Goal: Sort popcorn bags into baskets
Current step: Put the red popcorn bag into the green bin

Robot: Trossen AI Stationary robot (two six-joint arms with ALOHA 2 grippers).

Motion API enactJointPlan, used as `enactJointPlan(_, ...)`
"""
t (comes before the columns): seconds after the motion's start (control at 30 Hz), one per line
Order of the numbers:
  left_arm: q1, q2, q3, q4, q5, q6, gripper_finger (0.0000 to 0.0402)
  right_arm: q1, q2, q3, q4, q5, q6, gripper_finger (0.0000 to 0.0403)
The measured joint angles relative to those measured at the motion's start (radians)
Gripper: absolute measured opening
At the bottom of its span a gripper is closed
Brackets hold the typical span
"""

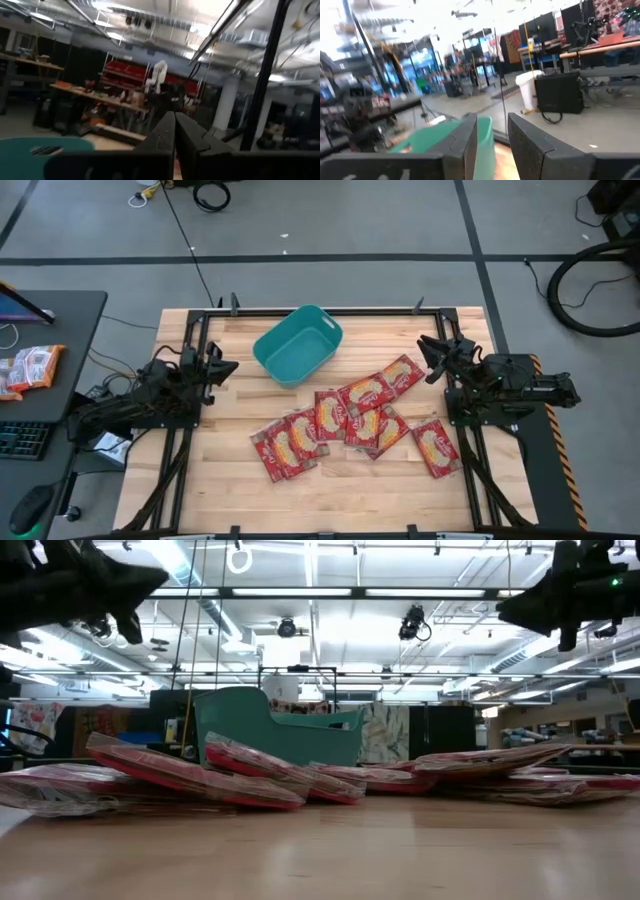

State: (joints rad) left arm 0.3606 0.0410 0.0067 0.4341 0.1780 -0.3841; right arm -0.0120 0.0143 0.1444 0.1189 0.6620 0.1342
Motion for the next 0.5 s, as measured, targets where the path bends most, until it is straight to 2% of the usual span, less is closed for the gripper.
enactJointPlan(0.2, 0.0, -0.001, 0.003, 0.113, 0.005, -0.128, 0.0009, 0.0, 0.0, 0.0, 0.093, -0.083, 0.002, 0.0114)
enactJointPlan(0.4, 0.0, 0.004, 0.01, 0.107, 0.029, -0.135, 0.0009, 0.0, 0.001, 0.0, 0.134, -0.183, 0.064, 0.0114)
enactJointPlan(0.5, 0.0, 0.009, 0.01, 0.091, 0.084, -0.147, 0.0009, -0.002, 0.027, 0.0, 0.145, -0.195, 0.117, 0.0114)
